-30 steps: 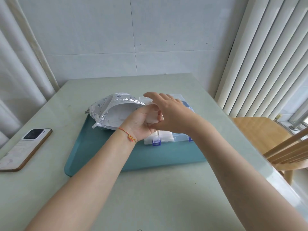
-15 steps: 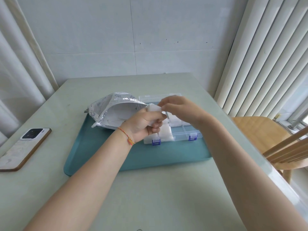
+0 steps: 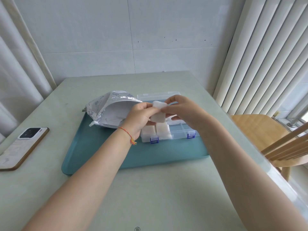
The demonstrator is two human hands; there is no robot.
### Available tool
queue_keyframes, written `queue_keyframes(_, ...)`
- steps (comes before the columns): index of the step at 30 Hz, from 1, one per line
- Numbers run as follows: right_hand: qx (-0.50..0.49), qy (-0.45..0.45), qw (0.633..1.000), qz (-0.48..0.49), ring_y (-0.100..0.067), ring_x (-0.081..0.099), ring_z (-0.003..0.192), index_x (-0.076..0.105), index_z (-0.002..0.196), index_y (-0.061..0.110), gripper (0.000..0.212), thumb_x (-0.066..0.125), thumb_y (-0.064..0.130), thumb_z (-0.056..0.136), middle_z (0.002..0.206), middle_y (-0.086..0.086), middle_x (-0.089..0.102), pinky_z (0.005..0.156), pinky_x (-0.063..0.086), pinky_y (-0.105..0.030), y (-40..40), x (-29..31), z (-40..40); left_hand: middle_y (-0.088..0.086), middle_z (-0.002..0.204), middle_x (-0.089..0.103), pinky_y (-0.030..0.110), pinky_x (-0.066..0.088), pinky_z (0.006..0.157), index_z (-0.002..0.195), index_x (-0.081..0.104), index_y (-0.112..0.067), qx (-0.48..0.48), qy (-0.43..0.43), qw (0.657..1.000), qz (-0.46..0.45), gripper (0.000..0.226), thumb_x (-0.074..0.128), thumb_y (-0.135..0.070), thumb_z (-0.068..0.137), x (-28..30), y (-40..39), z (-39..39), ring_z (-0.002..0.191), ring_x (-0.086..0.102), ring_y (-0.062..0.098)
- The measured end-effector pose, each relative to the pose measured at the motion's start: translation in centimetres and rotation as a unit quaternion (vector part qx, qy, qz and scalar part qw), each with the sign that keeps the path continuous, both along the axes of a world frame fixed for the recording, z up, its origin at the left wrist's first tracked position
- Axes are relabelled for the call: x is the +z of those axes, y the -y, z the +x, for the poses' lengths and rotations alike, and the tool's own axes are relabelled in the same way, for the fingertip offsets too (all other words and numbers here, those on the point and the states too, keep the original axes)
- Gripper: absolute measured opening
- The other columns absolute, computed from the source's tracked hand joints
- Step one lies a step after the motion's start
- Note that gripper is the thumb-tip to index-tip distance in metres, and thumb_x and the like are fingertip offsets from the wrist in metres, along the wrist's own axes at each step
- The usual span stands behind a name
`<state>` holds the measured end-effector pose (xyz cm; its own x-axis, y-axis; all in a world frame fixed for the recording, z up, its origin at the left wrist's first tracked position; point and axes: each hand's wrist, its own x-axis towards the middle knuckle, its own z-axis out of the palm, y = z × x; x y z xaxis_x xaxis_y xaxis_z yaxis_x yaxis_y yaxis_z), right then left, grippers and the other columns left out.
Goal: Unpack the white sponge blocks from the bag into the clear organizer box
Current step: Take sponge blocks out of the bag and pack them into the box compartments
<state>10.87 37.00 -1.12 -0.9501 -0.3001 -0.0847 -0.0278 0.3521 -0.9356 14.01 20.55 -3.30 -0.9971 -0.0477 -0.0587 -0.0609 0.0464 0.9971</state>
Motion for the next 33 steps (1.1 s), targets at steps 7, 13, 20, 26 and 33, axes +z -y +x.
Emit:
queue_keyframes(7,-0.014,-0.019,0.989,0.147,-0.011,0.058,0.065,0.061,0.090,0.018,0.016,0.075,0.018,0.082,0.081,-0.006,0.067,0.057,0.038,-0.022,-0.3,-0.3,0.0,-0.003,0.072,0.064,0.027,0.045,0.057,0.078,0.063,-0.021,0.077,-0.047,0.971,-0.223,0.007,0.060,-0.021,0.085,0.0,1.1,-0.4,0.061,0.057,0.017)
queue_keyframes(13,0.009,-0.034,0.974,0.224,-0.011,0.053,0.063,0.067,0.086,0.015,0.007,0.073,0.013,0.082,0.069,0.004,0.061,0.055,0.039,-0.020,0.7,-0.6,0.6,-0.013,0.076,0.064,0.023,0.043,0.069,0.080,0.072,-0.023,-0.020,-0.088,0.910,-0.405,0.012,0.063,-0.017,0.085,-0.1,1.3,-0.2,0.074,0.057,0.009)
queue_keyframes(20,0.003,-0.074,0.950,0.304,-0.015,0.056,0.077,0.067,0.078,0.018,0.007,0.072,0.015,0.082,0.075,0.008,0.060,0.069,0.047,-0.027,1.3,-1.6,0.8,-0.013,0.076,0.059,0.020,0.042,0.071,0.093,0.076,-0.024,-0.101,-0.098,0.851,-0.506,0.013,0.066,-0.019,0.086,0.0,1.1,-0.2,0.077,0.056,0.010)
queue_keyframes(26,0.011,-0.108,0.917,0.384,-0.018,0.059,0.098,0.066,0.081,0.025,0.006,0.072,0.024,0.081,0.087,0.011,0.060,0.095,0.047,-0.043,1.6,-2.0,0.6,-0.008,0.097,0.066,0.026,0.049,0.083,0.105,0.074,-0.027,-0.135,-0.073,0.800,-0.580,0.021,0.068,-0.035,0.086,0.6,0.3,-0.8,0.089,0.058,0.015)
queue_keyframes(33,0.044,-0.136,0.877,0.459,-0.017,0.053,0.113,0.068,0.103,0.029,0.017,0.065,0.029,0.087,0.114,0.009,0.062,0.106,0.033,-0.045,1.5,-1.7,0.4,-0.010,0.095,0.062,0.024,0.043,0.074,0.100,0.073,-0.032,-0.139,-0.025,0.780,-0.610,0.025,0.069,-0.049,0.083,1.0,-0.6,-1.3,0.095,0.061,0.017)
